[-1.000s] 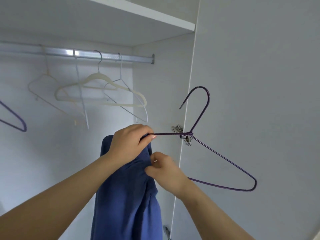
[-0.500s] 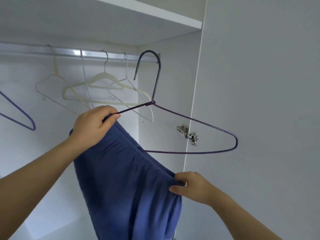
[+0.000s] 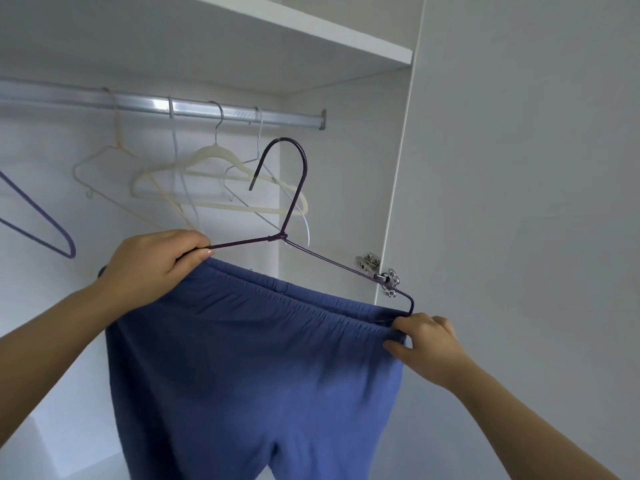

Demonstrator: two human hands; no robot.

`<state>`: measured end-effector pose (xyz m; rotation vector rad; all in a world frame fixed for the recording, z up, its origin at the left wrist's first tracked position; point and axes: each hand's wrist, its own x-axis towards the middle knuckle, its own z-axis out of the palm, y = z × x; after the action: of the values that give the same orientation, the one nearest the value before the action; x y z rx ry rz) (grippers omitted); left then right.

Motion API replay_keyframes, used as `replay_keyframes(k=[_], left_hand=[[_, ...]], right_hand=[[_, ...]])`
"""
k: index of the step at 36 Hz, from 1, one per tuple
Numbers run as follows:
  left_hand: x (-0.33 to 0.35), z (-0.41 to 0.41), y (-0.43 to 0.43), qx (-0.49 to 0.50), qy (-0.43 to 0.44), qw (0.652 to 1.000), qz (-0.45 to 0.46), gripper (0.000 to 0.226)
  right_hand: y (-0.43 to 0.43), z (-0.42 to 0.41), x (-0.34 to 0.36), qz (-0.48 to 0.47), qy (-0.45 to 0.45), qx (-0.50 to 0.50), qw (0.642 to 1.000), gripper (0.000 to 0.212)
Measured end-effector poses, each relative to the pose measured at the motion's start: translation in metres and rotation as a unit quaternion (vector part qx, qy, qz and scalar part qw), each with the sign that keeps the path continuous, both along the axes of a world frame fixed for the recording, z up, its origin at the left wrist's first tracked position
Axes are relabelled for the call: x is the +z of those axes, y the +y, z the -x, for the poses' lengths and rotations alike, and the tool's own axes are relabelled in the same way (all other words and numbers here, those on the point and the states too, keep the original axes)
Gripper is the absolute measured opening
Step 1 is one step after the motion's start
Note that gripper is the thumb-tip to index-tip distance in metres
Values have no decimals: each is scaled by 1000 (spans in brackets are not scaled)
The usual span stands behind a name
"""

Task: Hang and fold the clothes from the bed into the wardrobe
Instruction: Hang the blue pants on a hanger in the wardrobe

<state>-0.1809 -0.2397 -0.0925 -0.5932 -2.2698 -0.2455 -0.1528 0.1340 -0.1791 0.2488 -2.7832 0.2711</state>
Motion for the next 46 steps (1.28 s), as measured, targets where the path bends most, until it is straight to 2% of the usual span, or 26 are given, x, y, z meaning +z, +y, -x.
replay_keyframes(k=[5, 9, 12, 15, 17, 19, 21, 23, 24, 26, 27, 30, 36, 46], left_hand=[[3, -3, -15, -15, 21, 998, 57, 38], [-1, -3, -12, -56, 34, 993, 94, 67], [-7, -2, -2, -74, 40, 992, 93, 71], [-12, -1, 9, -77, 42, 995, 48, 54], [-13, 0, 13, -65, 32, 997, 10, 43], [-13, 2, 14, -47, 6, 999, -25, 30], [-15, 4, 14, -35, -29, 997, -56, 13], [-16, 4, 16, -32, -53, 995, -73, 10], [-17, 4, 18, -36, -62, 994, -77, 10], [-18, 3, 23, -48, -76, 993, -81, 9], [-18, 3, 26, -55, -81, 992, -81, 9], [-20, 5, 34, -75, -90, 990, -79, 8], [-27, 13, 49, -103, -156, 977, -107, 15], [-40, 35, 82, -87, -279, 948, -122, 13]], right_hand=[[8, 2, 5, -23, 18, -13, 1000, 15], [0, 4, 13, -22, 28, 2, 999, 13], [-14, 5, 17, 4, 34, 45, 998, 12], [-27, 4, 23, 126, 27, 88, 988, 30], [-30, 4, 24, 224, 38, 109, 968, 40], [-29, 2, 24, 318, 39, 116, 940, 40], [-26, 0, 23, 379, 0, 98, 920, 42], [-22, 0, 23, 372, -34, 64, 926, 46], [-21, 1, 23, 353, -45, 48, 933, 41], [-23, 0, 24, 305, -48, 30, 951, 14], [-24, 0, 24, 291, -48, 31, 955, 11], [-25, -1, 22, 272, -52, 42, 960, 32], [-19, -1, 25, 273, -54, 14, 960, 42], [-7, -2, 27, 262, -140, -90, 951, 40]])
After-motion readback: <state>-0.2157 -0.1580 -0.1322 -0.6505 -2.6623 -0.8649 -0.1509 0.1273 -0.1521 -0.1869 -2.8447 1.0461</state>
